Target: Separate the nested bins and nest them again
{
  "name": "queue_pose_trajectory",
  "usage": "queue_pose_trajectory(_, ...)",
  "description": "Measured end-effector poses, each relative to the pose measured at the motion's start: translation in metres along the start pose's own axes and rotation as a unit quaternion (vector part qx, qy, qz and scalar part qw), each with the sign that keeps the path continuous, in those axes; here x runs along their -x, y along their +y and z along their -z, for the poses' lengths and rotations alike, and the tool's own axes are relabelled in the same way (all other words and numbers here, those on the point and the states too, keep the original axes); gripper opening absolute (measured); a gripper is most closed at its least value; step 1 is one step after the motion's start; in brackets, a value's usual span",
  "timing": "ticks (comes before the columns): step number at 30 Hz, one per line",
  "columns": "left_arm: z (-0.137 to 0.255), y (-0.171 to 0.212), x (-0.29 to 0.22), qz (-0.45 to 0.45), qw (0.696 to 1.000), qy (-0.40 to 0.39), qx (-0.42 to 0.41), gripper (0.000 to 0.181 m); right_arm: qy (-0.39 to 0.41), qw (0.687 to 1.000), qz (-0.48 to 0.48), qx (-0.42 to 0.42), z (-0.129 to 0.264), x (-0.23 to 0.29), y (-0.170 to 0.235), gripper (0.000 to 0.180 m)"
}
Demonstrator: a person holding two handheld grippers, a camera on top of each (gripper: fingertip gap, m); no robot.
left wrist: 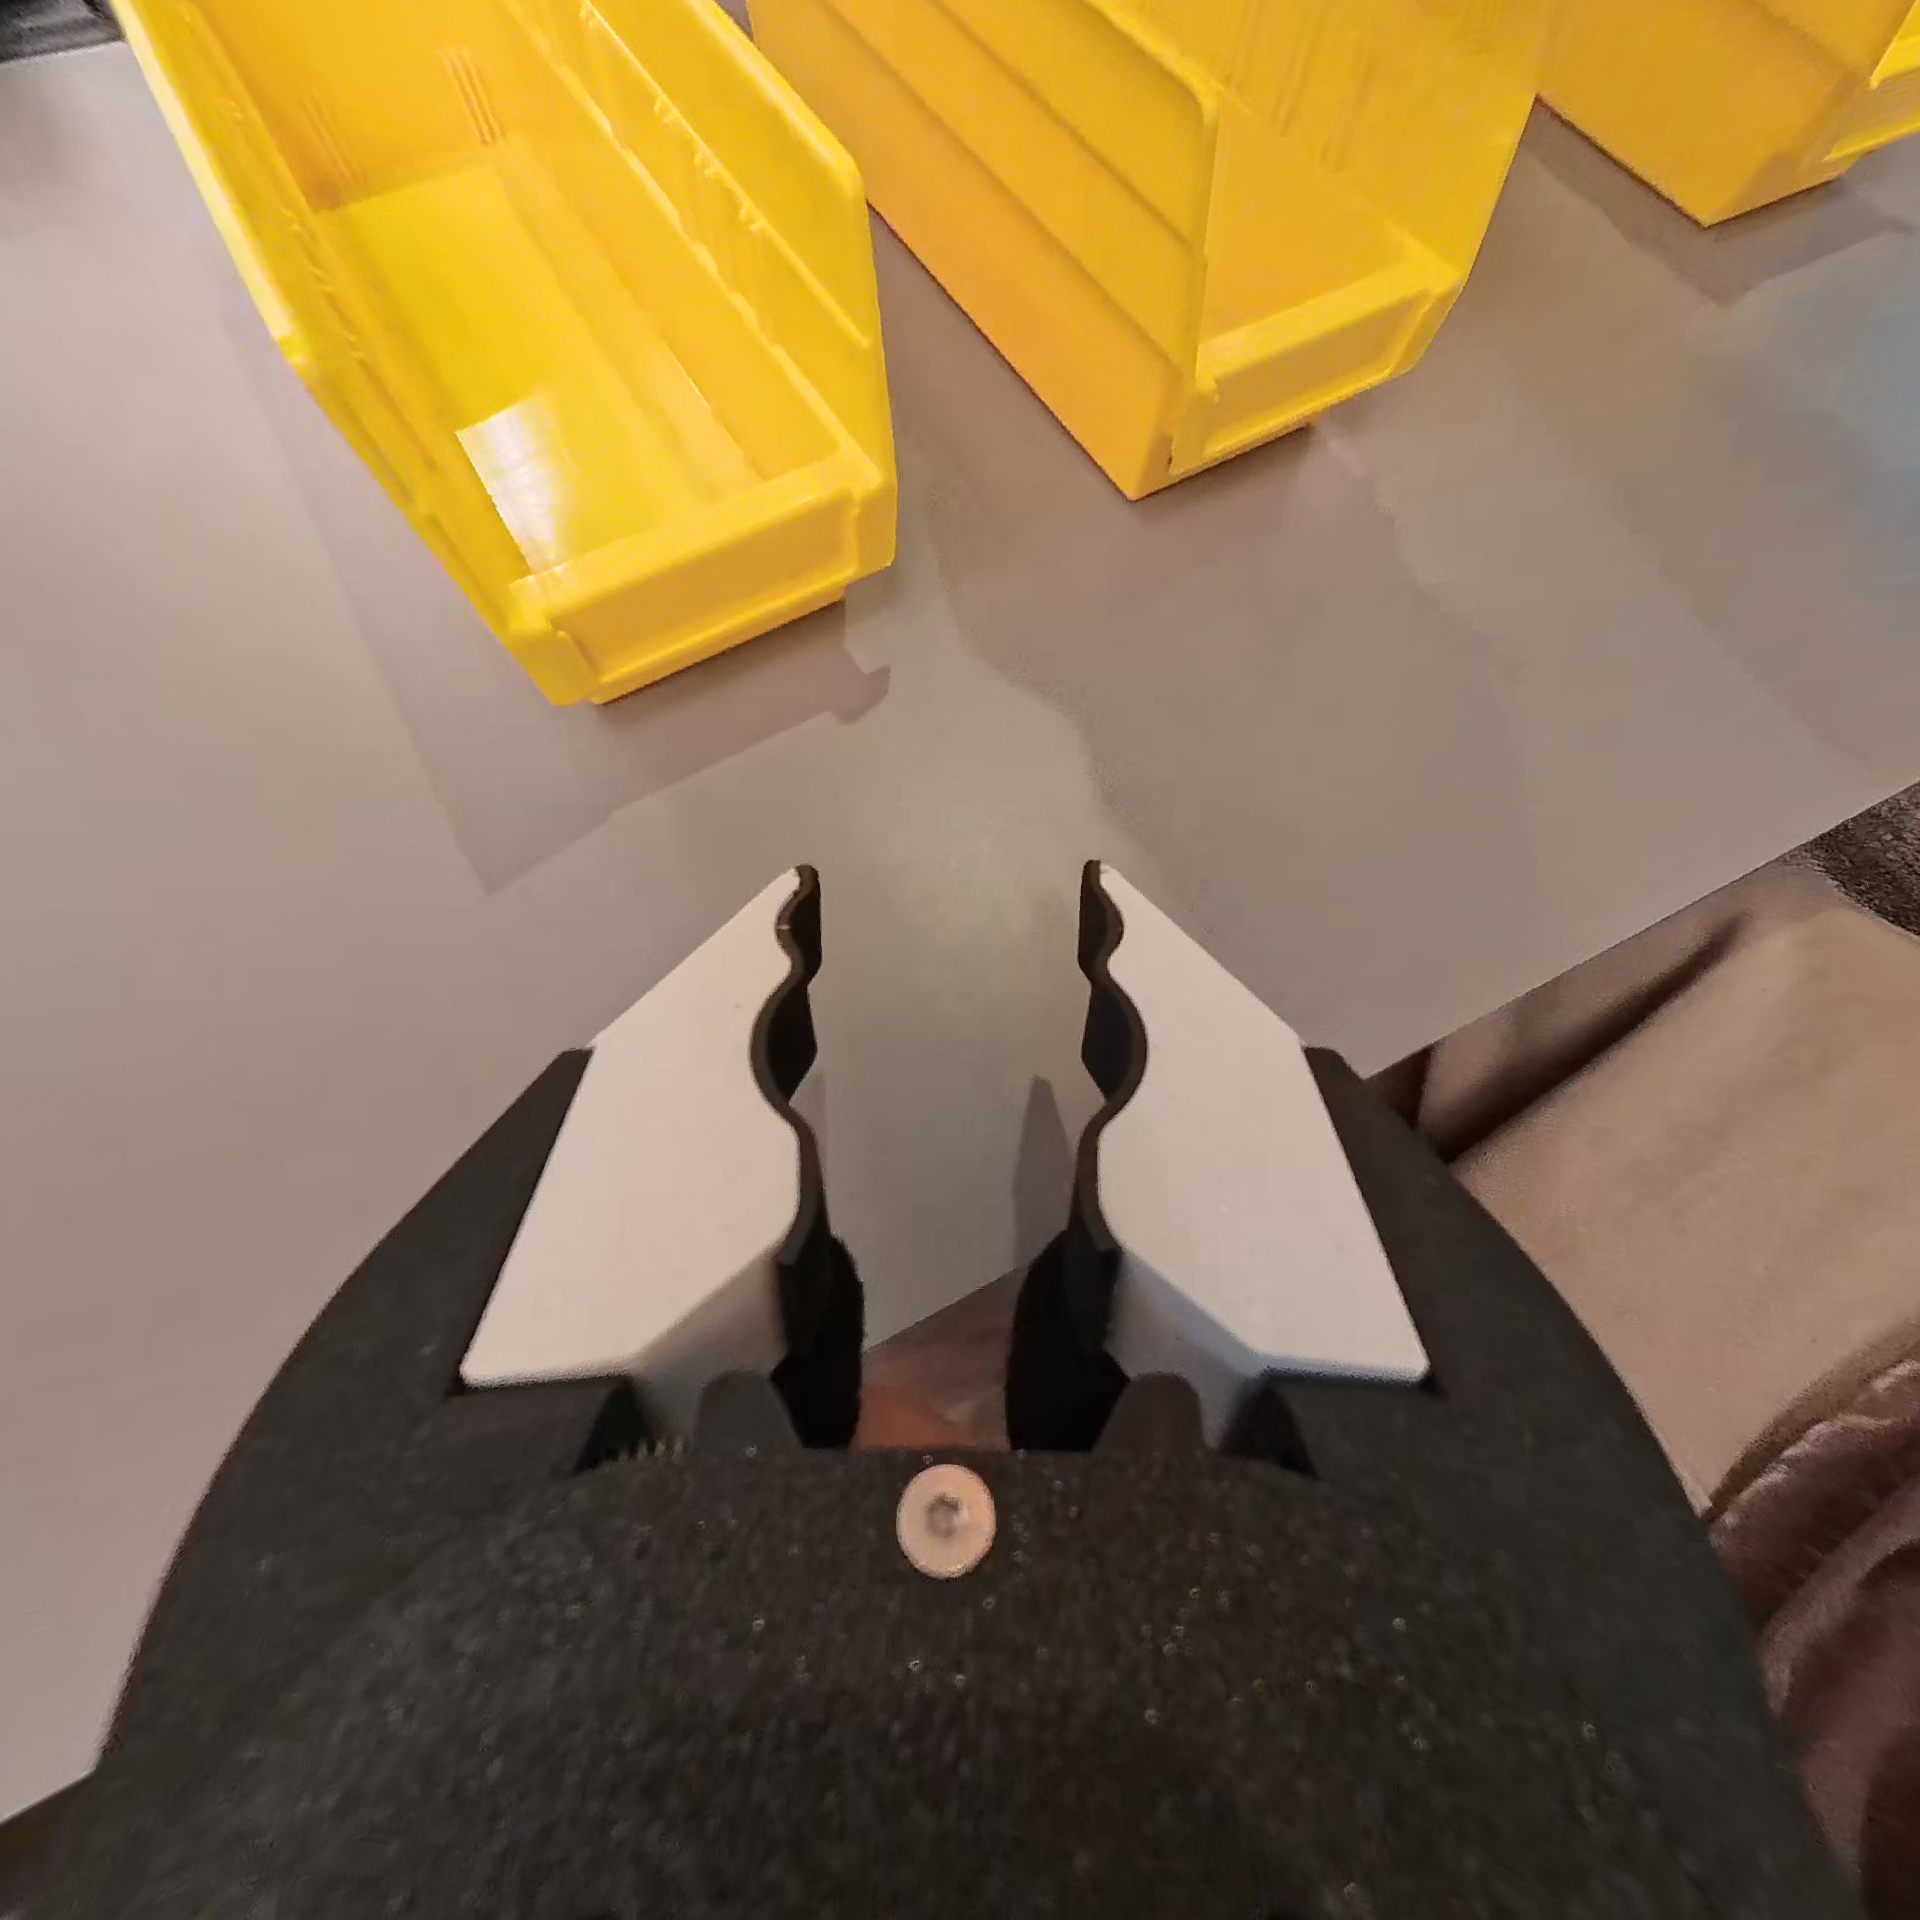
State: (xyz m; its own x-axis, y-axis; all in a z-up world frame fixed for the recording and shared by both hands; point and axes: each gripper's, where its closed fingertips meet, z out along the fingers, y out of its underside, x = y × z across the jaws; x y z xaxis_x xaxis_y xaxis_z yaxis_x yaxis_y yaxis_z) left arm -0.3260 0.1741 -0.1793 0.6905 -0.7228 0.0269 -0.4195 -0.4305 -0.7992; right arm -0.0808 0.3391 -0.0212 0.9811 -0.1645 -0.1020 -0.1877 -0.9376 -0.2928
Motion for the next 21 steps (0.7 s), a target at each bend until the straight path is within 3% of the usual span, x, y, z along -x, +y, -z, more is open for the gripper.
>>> queue_pose_trajectory(9,0.005,0.002,0.012,0.019,1.000,-0.006,-0.004,0.047,0.037,0.999,0.006,0.034,-0.058,0.023,0.001,0.101)
queue_pose_trajectory(14,0.001,0.002,0.012,0.024,1.000,0.000,0.002,0.047,0.074,0.996,0.024,0.050,-0.071,0.016,-0.002,0.101)
queue_pose_trajectory(21,-0.004,0.001,0.006,0.016,1.000,0.008,0.006,0.047,0.060,0.997,0.008,0.057,-0.089,0.015,0.000,0.102)
